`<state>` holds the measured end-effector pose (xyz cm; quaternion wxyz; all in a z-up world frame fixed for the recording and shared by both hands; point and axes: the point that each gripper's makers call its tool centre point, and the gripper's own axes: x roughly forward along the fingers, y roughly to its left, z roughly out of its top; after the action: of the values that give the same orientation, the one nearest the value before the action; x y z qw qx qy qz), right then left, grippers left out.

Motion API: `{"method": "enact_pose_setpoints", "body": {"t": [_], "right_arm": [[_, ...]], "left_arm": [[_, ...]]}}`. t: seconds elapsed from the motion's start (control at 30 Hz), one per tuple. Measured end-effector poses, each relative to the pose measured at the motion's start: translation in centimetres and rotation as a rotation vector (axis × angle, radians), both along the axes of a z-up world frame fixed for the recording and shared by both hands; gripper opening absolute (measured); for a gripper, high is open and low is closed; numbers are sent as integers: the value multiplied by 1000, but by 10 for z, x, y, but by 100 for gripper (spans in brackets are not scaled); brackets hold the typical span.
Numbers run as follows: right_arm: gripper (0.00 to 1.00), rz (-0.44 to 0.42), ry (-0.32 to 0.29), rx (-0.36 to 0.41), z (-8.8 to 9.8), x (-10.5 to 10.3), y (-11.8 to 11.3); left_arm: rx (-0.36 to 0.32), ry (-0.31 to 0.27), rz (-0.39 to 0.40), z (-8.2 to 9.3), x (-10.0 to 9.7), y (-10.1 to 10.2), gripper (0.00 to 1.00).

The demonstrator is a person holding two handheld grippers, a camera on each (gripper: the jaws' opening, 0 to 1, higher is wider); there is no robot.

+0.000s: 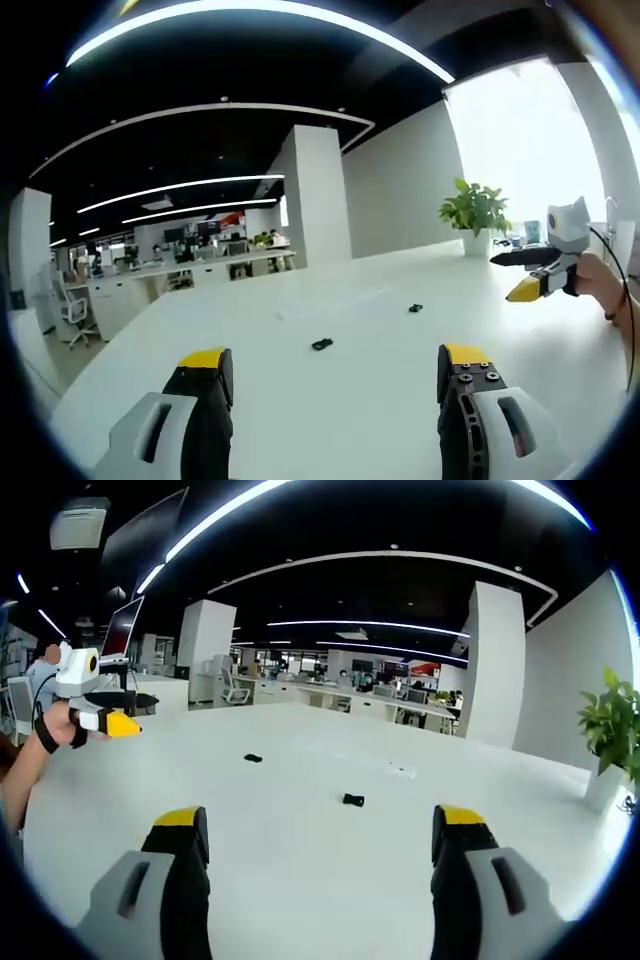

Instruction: Snap the two parts of the plastic buckle together until the buckle closes and remains connected.

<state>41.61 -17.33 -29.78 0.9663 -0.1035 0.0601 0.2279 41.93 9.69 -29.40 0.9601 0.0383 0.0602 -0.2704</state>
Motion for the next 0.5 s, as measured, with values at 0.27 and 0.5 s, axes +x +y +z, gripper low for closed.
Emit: {"method": "enact_pose_setpoints", "body": {"t": [0.27,0.5], "right_arm": [[92,3,3,0,-1,0,1],[92,7,5,-1,0,-2,2]], "left_arm": [[6,3,0,-1,0,1,85],[3,0,0,0,0,1,85]]}}
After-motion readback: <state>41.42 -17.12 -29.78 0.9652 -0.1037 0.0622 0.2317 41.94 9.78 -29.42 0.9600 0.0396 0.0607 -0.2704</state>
